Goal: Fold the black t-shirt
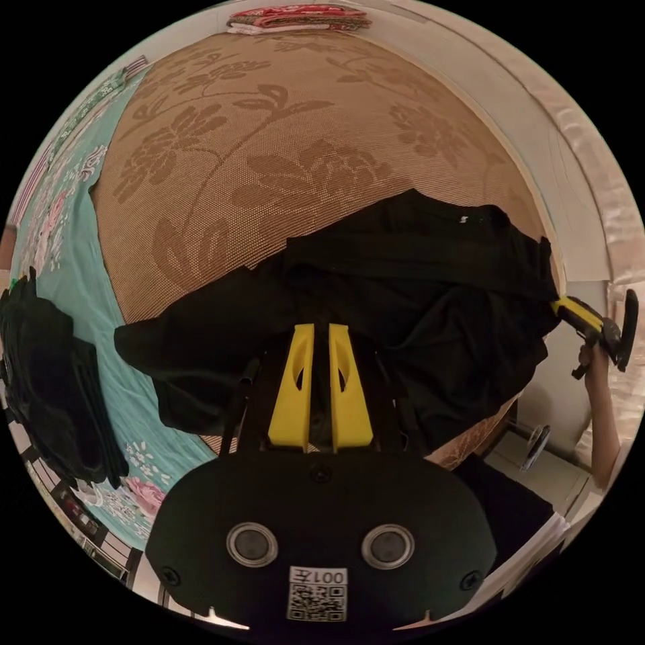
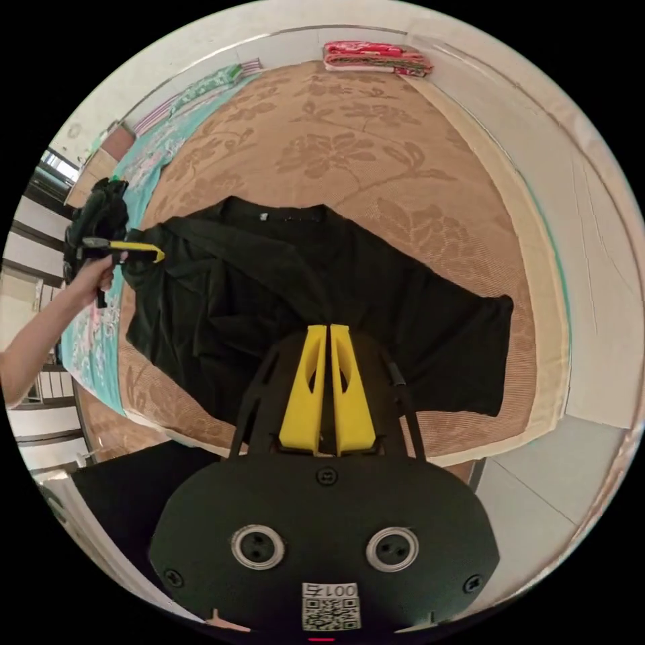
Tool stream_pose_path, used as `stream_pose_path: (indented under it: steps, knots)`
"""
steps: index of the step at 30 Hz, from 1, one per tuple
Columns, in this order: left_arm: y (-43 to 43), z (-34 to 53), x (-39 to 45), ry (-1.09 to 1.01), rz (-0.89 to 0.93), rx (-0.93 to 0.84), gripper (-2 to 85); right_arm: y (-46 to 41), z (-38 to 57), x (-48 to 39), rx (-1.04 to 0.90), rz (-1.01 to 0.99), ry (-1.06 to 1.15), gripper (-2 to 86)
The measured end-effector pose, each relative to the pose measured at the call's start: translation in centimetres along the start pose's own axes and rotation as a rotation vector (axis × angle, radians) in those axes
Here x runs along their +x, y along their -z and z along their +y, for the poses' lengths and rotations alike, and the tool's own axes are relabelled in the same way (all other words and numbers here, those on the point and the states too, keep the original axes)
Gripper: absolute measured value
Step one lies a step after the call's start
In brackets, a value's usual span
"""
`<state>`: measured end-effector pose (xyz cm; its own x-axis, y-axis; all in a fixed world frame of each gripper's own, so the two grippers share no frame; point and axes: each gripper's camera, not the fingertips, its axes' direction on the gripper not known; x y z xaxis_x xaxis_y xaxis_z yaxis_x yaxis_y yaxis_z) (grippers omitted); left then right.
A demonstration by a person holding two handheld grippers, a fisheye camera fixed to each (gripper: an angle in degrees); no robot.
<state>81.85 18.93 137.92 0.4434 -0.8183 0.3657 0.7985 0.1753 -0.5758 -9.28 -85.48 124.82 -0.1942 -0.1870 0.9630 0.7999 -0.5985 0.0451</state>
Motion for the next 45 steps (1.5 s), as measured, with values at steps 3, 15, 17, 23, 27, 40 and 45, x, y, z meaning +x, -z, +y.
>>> stream_pose_path:
  steps: [3, 15, 17, 23, 27, 40, 45]
  knots:
    - [1.3, -2.3, 1.0, 0.024, 0.024, 0.006, -1.0, 2.9, -2.8, 4.0, 0.024, -0.143, -0.088, 0.9]
    - [6.0, -15.1, 8.4, -0.101, -0.054, -0.016, 5.9, 4.2, -11.6, 9.1, -0.091, -0.414, -0.164, 0.8]
    - [6.1, -17.9, 9.0, -0.09, -0.064, -0.031, 6.6, 4.6, -12.2, 8.8, -0.102, -0.432, -0.146, 0.9]
    - [6.6, -24.3, 10.0, -0.091, -0.136, -0.111, 4.3, 7.4, -13.4, 9.1, -0.08, -0.497, -0.103, 0.9]
    - [8.4, -27.0, 10.4, -0.083, -0.132, -0.089, 1.4, 9.7, -13.5, 9.3, -0.114, -0.549, -0.041, 0.9]
    - [12.6, -38.8, 9.3, -0.116, -0.008, -0.353, -0.8, 9.6, -17.3, 10.6, -0.237, -0.465, -0.108, 0.9]
    - [10.3, -42.3, 6.9, 0.091, 0.052, -0.349, -0.5, 7.4, -18.1, 11.1, -0.232, -0.331, -0.173, 1.5]
